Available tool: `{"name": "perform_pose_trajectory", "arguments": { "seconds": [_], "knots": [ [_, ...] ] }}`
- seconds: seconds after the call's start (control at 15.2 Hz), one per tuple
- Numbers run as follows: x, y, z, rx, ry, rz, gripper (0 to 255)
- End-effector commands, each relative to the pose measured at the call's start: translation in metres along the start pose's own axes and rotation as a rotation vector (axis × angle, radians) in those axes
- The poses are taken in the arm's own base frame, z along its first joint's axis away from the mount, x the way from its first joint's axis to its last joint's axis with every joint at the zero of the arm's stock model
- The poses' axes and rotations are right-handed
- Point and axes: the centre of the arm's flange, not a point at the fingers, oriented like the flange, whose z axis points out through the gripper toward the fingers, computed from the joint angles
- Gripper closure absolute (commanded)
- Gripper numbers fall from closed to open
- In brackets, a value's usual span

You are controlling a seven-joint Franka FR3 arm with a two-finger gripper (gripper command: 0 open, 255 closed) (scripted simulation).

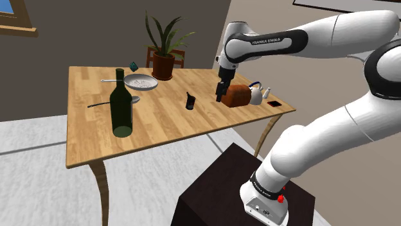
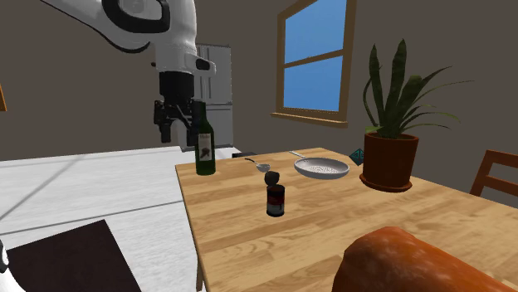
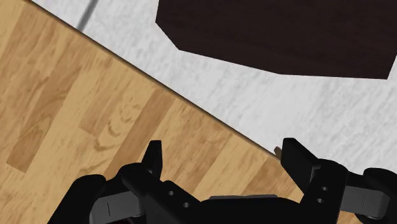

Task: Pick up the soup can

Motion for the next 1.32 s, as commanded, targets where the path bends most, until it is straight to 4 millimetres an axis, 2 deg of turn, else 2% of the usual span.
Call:
{"name": "perform_pose_trajectory", "arguments": {
  "seconds": [0.0,0.59,1.25],
  "knots": [
    [0.016,0.015,0.014,-0.004,0.02,-0.02,0],
    [0.086,0.081,0.068,-0.013,0.101,-0.109,0],
    [0.175,0.146,0.121,-0.023,0.191,-0.207,0]
  ]
}}
